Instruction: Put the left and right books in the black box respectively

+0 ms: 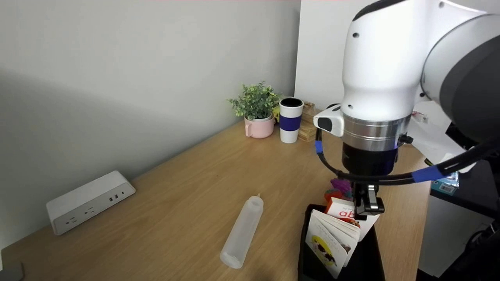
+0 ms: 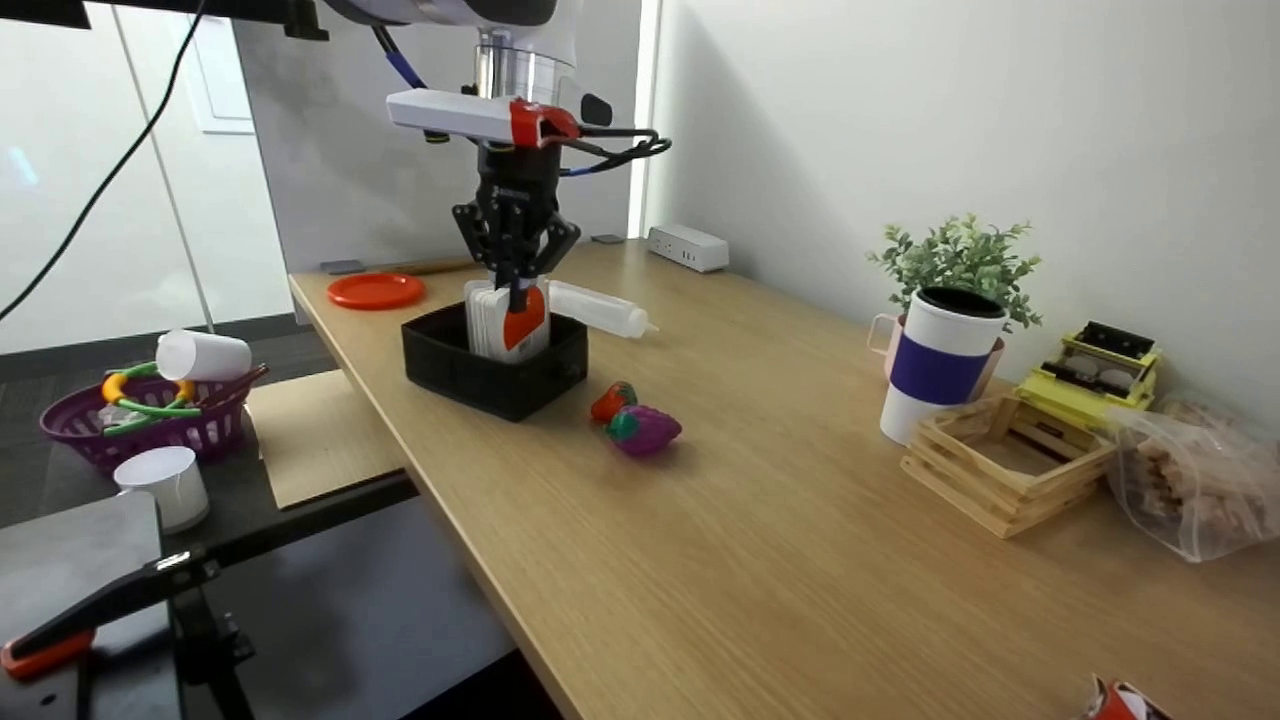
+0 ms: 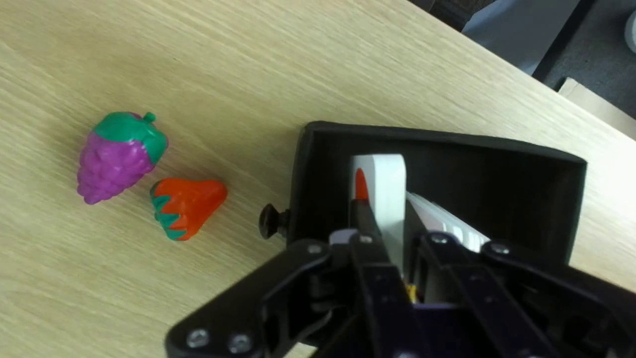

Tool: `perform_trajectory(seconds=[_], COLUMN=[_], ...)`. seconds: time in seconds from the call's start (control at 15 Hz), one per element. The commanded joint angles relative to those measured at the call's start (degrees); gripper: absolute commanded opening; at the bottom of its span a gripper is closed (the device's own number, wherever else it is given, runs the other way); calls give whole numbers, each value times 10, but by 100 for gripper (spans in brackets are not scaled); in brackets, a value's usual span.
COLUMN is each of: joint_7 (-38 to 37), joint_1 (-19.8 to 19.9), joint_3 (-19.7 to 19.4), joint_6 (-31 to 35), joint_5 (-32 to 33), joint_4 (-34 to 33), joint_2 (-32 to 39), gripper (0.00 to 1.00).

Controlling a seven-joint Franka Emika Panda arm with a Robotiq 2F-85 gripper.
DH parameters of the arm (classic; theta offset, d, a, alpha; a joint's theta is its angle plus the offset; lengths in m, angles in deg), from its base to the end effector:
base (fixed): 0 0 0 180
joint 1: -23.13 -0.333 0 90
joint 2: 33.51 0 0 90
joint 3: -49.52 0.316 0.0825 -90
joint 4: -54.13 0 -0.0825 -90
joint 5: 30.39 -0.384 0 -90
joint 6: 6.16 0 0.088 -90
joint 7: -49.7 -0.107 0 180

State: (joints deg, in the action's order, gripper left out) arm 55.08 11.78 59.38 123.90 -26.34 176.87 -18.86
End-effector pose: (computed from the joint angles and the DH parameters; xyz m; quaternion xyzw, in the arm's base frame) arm 0.5176 0.1984 0.2758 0.9658 0.2518 -0.0604 0.0122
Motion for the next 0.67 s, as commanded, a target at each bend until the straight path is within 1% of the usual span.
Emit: perform_trajectory(seconds=[0.0,0.13,0.2,0.27,0.33,0.47,0.6], joint_7=[27,31,33,35,39,43,55], joint_1=[10,11,11,11,12,11,14], joint_3=[4,4,5,6,7,8,13], joint_6=[3,3,2,2,1,-4,-17], joint_5=[-12,-12,-13,-13,-14,-15,-32], joint_4=[-19,-24,-26,-27,-29,-31,-39], joint_2=[28,39,41,43,43,41,41], gripper=[4,4,39,40,45,61,75])
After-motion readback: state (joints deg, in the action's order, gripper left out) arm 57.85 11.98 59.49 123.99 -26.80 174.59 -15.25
